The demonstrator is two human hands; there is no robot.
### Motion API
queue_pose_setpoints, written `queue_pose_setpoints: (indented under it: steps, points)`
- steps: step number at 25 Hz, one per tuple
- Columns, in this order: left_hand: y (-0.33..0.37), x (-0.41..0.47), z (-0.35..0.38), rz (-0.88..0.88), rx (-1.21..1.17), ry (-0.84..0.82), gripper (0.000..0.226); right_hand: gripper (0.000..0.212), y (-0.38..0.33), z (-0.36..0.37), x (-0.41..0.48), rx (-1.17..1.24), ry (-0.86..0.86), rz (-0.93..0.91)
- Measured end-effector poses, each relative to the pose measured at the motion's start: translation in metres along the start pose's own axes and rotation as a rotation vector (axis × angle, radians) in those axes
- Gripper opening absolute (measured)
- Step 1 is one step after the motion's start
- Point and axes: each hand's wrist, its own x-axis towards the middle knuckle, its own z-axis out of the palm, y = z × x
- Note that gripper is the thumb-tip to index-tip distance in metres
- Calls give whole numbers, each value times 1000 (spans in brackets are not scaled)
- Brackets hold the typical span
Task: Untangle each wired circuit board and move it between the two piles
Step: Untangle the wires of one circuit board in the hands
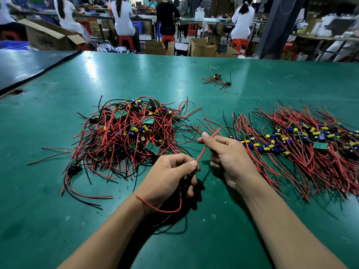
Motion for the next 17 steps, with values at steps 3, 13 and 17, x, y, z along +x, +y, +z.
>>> queue_pose_setpoints:
  steps: [3,13,17]
  points:
    - [0,0,0,-8,33,-21,17,22,-4,-4,2,41,116,-48]
    - [2,-3,0,-54,46,-64,18,50,-22,-6,0,442,108,332]
    - [3,-2,2,-34,24,19,16,57,-23,-6,-1,338,83,318]
